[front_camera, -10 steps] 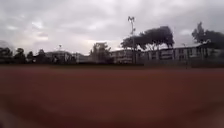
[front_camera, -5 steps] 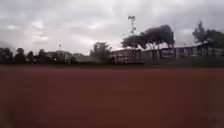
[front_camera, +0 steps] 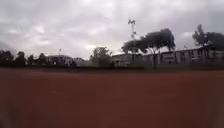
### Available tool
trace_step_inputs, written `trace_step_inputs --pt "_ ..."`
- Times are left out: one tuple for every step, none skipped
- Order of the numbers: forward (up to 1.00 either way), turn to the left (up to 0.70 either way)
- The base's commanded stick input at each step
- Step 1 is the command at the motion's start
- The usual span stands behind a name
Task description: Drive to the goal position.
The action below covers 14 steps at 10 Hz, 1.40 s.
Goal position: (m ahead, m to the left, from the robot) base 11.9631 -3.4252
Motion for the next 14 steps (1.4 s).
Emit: trace_step_inputs --pt "0.70 0.00" --pt "0.70 0.00" --pt "0.70 0.00" --pt "0.70 0.00" --pt "0.70 0.00" --pt "0.70 0.00" --pt "0.70 0.00" --pt "0.70 0.00" --pt "0.70 0.00" --pt "0.70 0.00" --pt "0.70 0.00" --pt "0.70 0.00" --pt "0.70 0.00" --pt "0.70 0.00"
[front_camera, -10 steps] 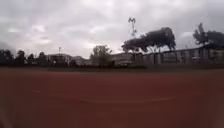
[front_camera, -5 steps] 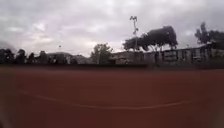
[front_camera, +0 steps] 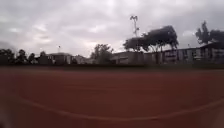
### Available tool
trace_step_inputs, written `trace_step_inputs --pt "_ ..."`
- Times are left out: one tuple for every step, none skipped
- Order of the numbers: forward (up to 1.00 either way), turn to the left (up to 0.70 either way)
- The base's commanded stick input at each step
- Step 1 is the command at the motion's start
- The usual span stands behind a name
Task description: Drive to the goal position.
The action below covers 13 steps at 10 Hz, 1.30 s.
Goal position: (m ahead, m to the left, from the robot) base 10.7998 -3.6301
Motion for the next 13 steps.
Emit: trace_step_inputs --pt "0.70 0.00" --pt "0.70 0.00" --pt "0.70 0.00" --pt "0.70 0.00" --pt "0.70 0.00" --pt "0.70 0.00" --pt "0.70 0.00" --pt "0.70 0.00" --pt "0.70 0.00" --pt "0.70 0.00" --pt "0.70 0.00" --pt "0.70 0.00" --pt "0.70 0.00"
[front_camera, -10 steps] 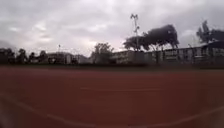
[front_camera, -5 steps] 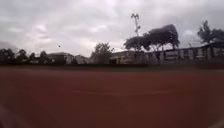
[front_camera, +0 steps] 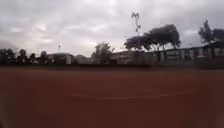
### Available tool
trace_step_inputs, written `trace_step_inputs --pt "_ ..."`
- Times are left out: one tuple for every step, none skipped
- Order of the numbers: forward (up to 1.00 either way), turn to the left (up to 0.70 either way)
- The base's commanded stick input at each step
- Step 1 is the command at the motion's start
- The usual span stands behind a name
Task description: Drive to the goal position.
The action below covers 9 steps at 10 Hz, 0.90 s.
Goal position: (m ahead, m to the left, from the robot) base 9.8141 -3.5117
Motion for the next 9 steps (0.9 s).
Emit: trace_step_inputs --pt "0.70 0.00" --pt "0.70 0.00" --pt "0.70 0.00" --pt "0.70 -0.24" --pt "0.70 -0.33" --pt "0.70 -0.33" --pt "0.70 -0.33" --pt "0.70 -0.33" --pt "0.70 -0.33"
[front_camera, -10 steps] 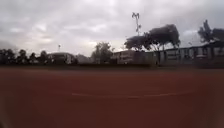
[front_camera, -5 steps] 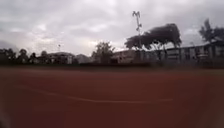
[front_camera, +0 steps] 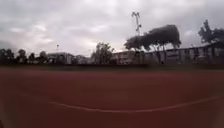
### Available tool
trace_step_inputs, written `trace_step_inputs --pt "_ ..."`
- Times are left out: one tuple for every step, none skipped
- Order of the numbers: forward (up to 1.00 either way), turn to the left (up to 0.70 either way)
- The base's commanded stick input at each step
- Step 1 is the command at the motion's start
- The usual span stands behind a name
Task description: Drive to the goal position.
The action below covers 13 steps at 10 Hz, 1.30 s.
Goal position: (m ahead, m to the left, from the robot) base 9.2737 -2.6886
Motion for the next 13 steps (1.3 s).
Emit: trace_step_inputs --pt "0.70 -0.33" --pt "0.70 -0.33" --pt "0.70 -0.33" --pt "0.70 -0.33" --pt "0.70 -0.33" --pt "0.70 -0.33" --pt "0.70 -0.33" --pt "0.70 -0.33" --pt "0.70 -0.33" --pt "0.70 -0.33" --pt "0.70 -0.33" --pt "0.70 -0.33" --pt "0.70 -0.33"
